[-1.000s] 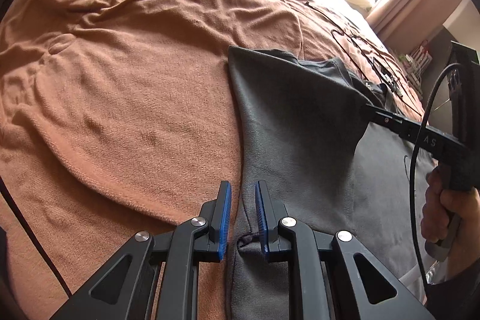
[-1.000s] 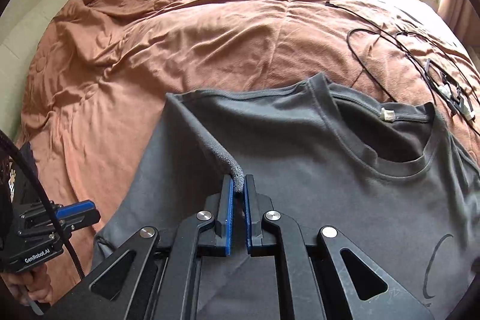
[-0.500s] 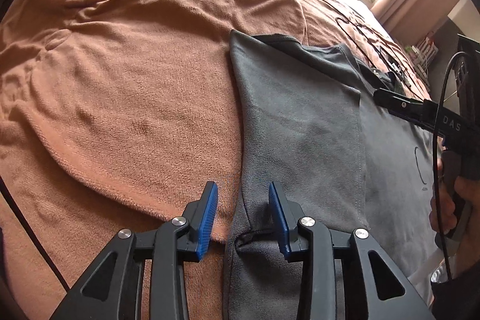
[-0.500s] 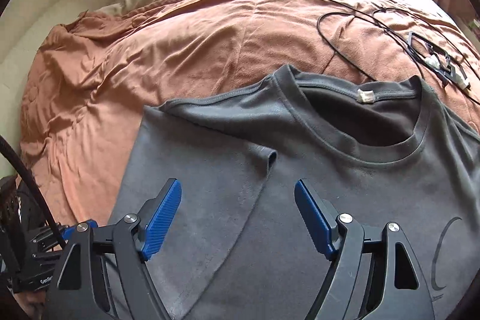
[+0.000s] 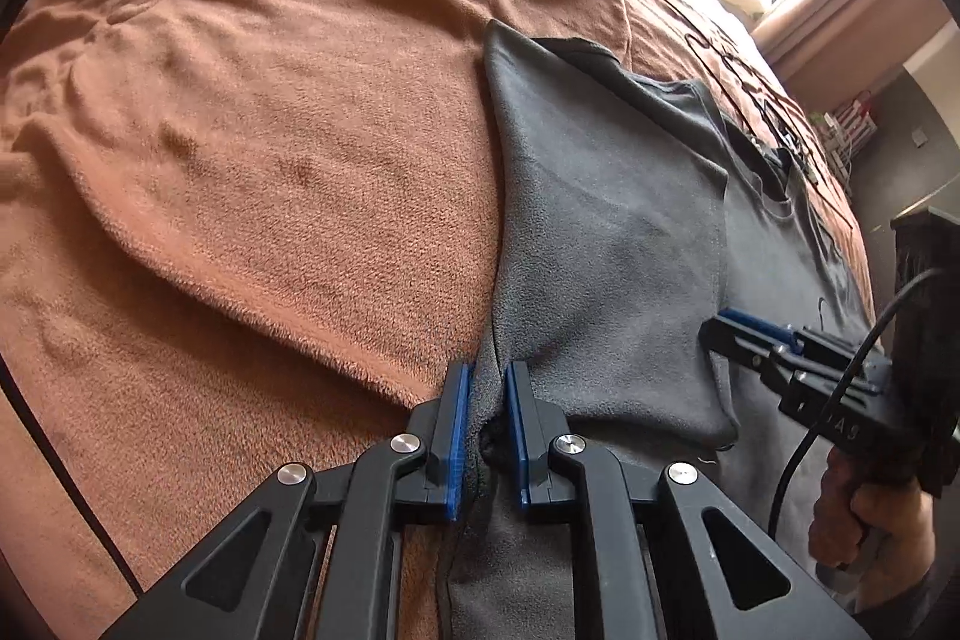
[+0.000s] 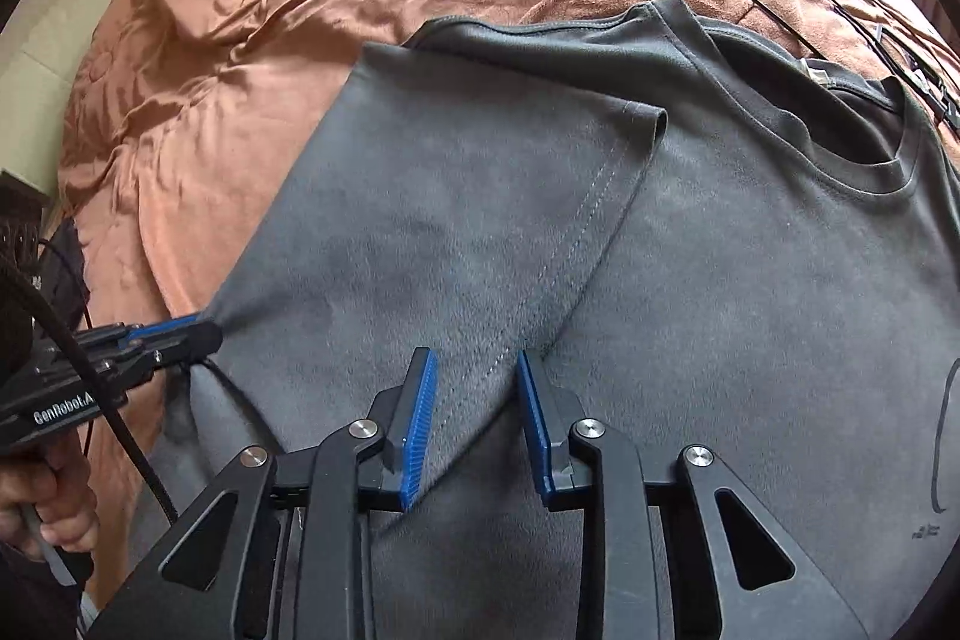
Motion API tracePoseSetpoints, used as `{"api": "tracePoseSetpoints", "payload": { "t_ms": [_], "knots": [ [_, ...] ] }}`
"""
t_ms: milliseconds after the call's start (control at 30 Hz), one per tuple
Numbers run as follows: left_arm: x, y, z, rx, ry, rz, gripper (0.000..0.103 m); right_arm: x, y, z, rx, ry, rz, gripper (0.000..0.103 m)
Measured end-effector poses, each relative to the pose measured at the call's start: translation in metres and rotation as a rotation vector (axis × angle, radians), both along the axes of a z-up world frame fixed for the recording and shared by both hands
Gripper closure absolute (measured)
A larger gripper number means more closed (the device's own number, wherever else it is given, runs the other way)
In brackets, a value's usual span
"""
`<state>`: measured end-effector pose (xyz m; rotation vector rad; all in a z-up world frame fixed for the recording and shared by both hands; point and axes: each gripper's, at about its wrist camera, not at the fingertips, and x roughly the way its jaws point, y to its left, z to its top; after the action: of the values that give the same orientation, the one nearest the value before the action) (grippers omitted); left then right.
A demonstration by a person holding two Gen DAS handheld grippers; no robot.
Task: Fold small clothes
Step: 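Open both tools and move them over to the other sleeve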
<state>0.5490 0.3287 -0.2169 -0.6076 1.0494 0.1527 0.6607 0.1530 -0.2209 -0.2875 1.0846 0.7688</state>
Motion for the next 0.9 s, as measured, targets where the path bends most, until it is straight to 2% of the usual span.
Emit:
{"api": "tracePoseSetpoints", "payload": {
  "t_ms": [267, 333, 567, 633, 700, 800, 900],
  "knots": [
    [-0.026, -0.012, 0.017, -0.014, 0.011, 0.046, 0.089, -0.028, -0.012, 0.012, -0.047, -0.037, 0.000, 0.078],
    [-0.038, -0.017, 0.022, 0.015, 0.008, 0.057, 0.086, -0.039, -0.017, 0.020, -0.057, -0.072, -0.020, 0.078],
    [-0.086, -0.038, 0.042, 0.067, 0.036, 0.076, 0.083, -0.082, -0.047, 0.054, -0.058, -0.125, -0.054, 0.078],
    [-0.097, -0.046, 0.054, 0.092, 0.028, 0.076, 0.070, -0.097, -0.059, 0.069, -0.054, -0.163, -0.062, 0.078],
    [-0.110, -0.053, 0.068, 0.117, 0.005, 0.090, 0.041, -0.118, -0.075, 0.082, -0.047, -0.191, -0.069, 0.077],
    [-0.127, -0.065, 0.094, 0.158, -0.050, 0.088, 0.022, -0.140, -0.099, 0.097, -0.035, -0.204, -0.086, 0.076],
    [-0.140, -0.080, 0.117, 0.184, -0.084, 0.069, 0.013, -0.161, -0.125, 0.115, -0.017, -0.233, -0.107, 0.076]
  ]
}}
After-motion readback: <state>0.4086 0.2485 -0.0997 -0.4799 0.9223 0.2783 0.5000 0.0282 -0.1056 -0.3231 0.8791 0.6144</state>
